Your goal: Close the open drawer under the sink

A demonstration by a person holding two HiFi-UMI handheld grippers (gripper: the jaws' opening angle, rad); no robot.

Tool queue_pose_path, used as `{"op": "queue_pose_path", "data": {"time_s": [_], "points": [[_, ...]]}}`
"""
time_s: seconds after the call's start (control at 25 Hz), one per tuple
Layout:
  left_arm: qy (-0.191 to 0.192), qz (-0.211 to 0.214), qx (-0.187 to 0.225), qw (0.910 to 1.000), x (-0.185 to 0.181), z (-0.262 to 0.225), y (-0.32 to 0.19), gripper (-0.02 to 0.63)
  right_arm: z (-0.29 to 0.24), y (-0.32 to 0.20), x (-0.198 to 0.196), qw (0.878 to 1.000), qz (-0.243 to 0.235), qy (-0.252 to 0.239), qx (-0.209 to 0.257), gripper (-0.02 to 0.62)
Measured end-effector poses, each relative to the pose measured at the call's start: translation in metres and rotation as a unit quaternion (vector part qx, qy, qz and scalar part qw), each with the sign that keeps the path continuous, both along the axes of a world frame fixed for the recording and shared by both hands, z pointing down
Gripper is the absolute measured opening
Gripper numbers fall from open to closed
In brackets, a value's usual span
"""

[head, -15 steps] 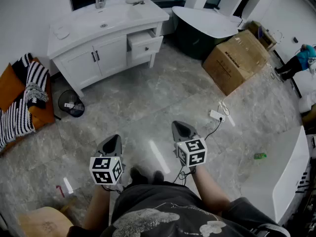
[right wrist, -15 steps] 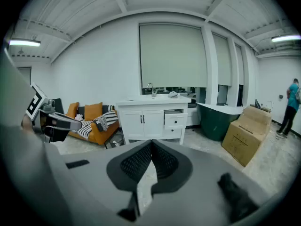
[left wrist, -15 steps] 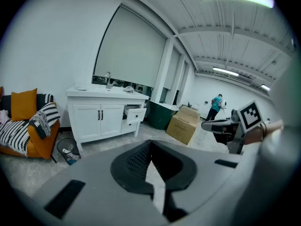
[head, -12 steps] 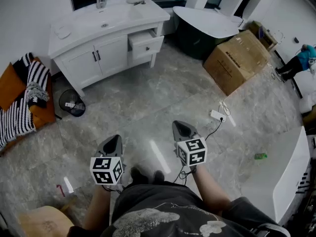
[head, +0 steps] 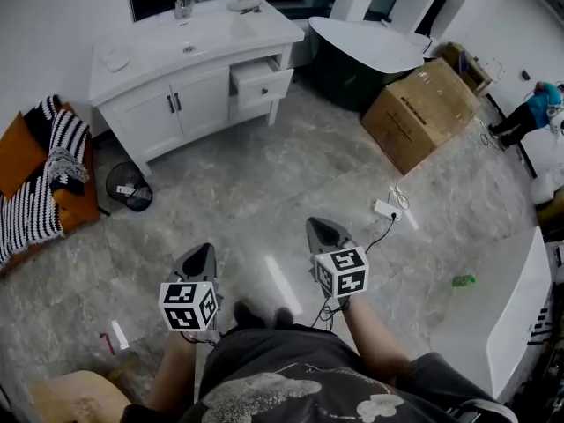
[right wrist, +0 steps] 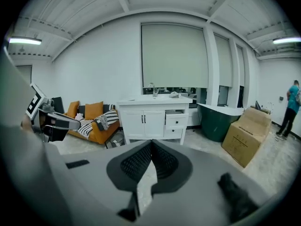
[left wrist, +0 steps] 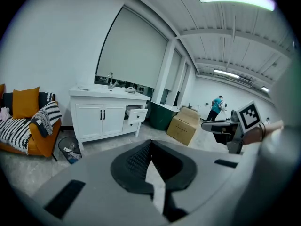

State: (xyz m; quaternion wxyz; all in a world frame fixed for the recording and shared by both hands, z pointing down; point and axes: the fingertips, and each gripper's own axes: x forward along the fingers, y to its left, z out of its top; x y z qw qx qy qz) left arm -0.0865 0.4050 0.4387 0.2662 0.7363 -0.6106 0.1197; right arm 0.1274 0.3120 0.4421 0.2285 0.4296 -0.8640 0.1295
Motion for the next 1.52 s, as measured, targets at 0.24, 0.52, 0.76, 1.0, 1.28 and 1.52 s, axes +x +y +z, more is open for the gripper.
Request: {"op": "queue_pose_path", "data": {"time_s": [0.24,0.52,0.76,1.0,1.28,1.52], "points": [[0.024,0.021,0.008,0.9995,-0.012,0.008,0.001,0.015,0.001,-0.002,0.012,0.997,0.044,-0.064,-0.019,0.025],[0.015,0.019,-0.002,0.9997,-0.023,0.017,-0.011,0.015,0.001,-0.027,0.052,0.988,0.112,-0.105,-0.003,0.026],[0.01,-0.018,0.019,0.9996,-0.021,0.003,-0.048,0.015,0.006,-0.077,0.067,0.982,0.111,-0.154,0.003,0.028],[-0.026,-0.071,0.069,0.9947,0.002,-0.023,-0.13,0.015,0.011,-0.151,0.069,0.98,0.04,-0.191,-0.026,0.028],[-0.012,-0.087,0.078,0.9931,0.064,-0.028,-0.228,0.015,0.024,-0.248,0.106,0.985,-0.013,-0.166,-0.045,0.027],[-0.02,-0.131,0.06,0.9893,0.074,-0.024,-0.262,0.015,0.048,-0.283,0.115,0.986,-0.028,-0.149,-0.069,0.026]]}}
